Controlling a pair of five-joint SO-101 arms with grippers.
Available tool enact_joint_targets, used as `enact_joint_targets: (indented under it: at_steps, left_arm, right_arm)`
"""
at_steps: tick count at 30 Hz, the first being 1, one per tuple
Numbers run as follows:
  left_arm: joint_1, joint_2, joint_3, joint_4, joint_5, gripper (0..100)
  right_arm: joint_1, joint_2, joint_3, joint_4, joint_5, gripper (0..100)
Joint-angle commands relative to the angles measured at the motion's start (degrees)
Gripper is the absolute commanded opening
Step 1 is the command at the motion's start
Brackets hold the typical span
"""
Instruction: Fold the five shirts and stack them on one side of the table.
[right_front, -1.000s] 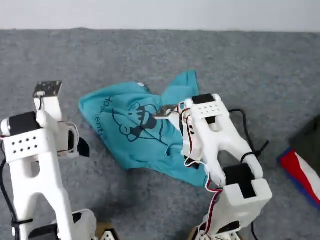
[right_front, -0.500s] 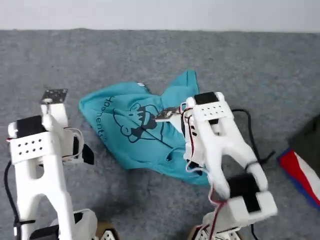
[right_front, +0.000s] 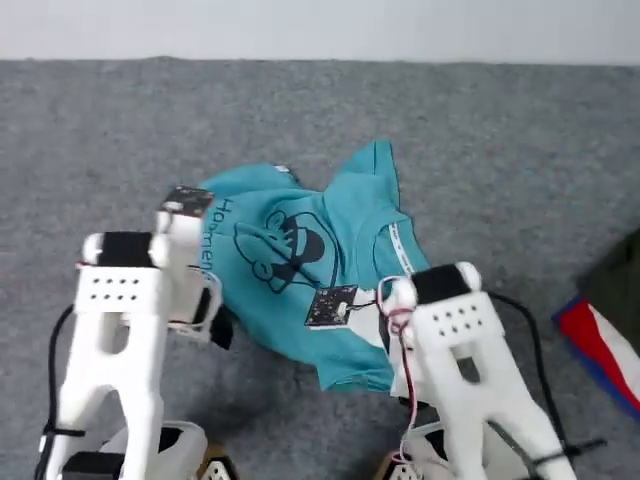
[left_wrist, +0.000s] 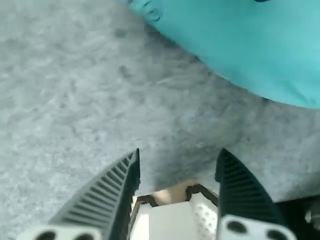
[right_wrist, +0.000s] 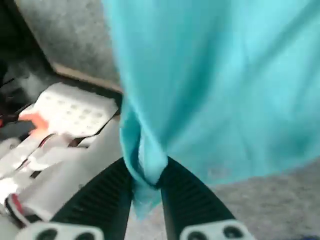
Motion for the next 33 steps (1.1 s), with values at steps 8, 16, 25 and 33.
enact_joint_targets:
  at_steps: [8, 16, 25, 33]
  left_arm:
    - [22.95, -1.14, 4.79, -3.25, -5.45, 24]
    - [24.00, -0.88, 12.97, -17.93, -5.80, 24]
    - [23.91, 21.89, 9.98, -29.98, -5.36, 21]
    - [24.00, 42.02, -18.86, -22.42, -5.36, 11]
  right_arm:
    - [8.22, -8.40, -4.04, 2.07, -7.47, 29.4]
    - [18.77, -9.98, -4.04, 2.15, -7.56, 34.0]
    - [27.30, -10.15, -4.04, 2.15, -5.10, 34.0]
    - [29.14, -9.80, -3.78, 2.15, -4.66, 34.0]
